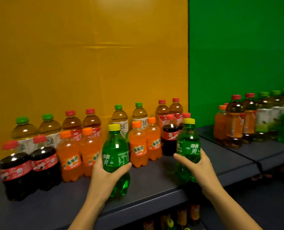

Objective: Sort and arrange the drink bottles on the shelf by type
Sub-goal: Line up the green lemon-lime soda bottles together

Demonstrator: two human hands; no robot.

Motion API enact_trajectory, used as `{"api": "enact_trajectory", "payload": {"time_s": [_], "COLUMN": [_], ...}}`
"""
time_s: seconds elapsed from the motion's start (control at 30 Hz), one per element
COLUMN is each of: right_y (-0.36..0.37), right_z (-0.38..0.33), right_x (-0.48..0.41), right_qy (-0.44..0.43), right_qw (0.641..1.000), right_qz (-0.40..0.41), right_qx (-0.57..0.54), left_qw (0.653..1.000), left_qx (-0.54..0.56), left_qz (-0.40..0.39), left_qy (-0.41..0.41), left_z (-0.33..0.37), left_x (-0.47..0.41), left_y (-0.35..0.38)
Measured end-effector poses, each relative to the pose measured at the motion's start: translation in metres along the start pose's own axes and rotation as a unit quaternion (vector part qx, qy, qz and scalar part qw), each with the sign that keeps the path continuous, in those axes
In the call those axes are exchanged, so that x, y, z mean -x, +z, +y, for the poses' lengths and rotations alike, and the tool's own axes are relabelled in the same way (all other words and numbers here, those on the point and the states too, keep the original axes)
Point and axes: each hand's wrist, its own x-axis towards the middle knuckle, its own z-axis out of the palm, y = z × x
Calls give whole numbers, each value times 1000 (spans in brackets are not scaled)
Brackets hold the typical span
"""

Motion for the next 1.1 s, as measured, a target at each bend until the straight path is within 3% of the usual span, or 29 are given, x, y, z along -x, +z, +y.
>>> {"api": "enact_trajectory", "payload": {"time_s": [0.3, 0.6, 1.1], "right_y": [-93, -238, -475], "right_z": [-3, 1, 17], "right_x": [30, 41, -29], "right_qy": [-16, -9, -16], "right_qw": [993, 975, 974], "right_qz": [111, 210, 196], "right_qx": [35, 74, 116], "left_qw": [989, 966, 965], "left_qx": [87, 125, 137], "left_qz": [-118, -227, -225], "left_qy": [11, 22, 4], "left_z": [-6, 4, 31], "left_x": [2, 18, 56], "left_y": [107, 262, 518]}}
